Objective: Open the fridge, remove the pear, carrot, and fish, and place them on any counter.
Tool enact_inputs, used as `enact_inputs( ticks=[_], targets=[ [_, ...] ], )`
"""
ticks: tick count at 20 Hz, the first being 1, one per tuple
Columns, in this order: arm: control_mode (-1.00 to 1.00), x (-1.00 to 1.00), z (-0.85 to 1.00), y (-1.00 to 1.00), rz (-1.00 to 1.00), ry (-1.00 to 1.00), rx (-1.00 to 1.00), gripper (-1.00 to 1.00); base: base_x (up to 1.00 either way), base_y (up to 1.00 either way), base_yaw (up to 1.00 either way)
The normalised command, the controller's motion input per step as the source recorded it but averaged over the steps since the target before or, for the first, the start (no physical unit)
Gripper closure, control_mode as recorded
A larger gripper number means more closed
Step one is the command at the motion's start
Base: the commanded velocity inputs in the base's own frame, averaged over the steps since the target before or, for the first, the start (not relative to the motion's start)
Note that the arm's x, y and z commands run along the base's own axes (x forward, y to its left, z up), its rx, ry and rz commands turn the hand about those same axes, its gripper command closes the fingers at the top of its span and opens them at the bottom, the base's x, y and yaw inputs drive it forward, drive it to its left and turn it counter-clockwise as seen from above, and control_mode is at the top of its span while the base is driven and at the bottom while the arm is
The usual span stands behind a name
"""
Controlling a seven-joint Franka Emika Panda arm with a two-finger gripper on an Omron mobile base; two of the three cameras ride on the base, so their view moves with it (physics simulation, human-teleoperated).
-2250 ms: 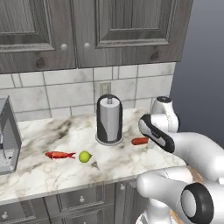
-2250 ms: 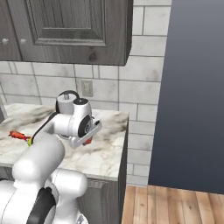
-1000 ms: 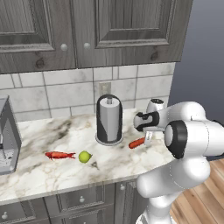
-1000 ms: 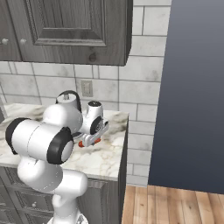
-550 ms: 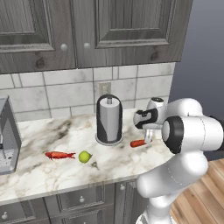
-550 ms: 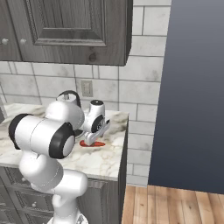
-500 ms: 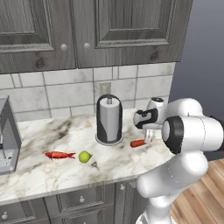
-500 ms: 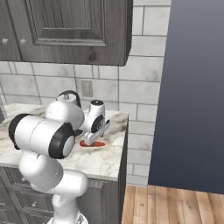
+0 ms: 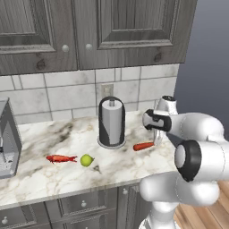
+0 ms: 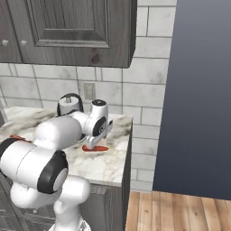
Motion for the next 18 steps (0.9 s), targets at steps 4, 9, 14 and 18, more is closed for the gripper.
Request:
enact_inputs(
  ticks=[4,9,14,18],
  targets=[
    [-1.00,-0.53,1.00,-0.13,0.00,-0.02,0.02,-1.00,0.00,0.00,0.00],
    [-1.00,-0.68,0.73,-0.36,0.00,0.00,0.03,-1.00,0.00,0.00,0.00],
    [-1.00,-0.74,0.79,-0.55,0.00,0.00,0.05,-1.00,0.00,0.00,0.00],
    [-1.00,-0.74,1.00,-0.48,0.00,-0.01,0.04,-1.00,0.00,0.00,0.00]
  ],
)
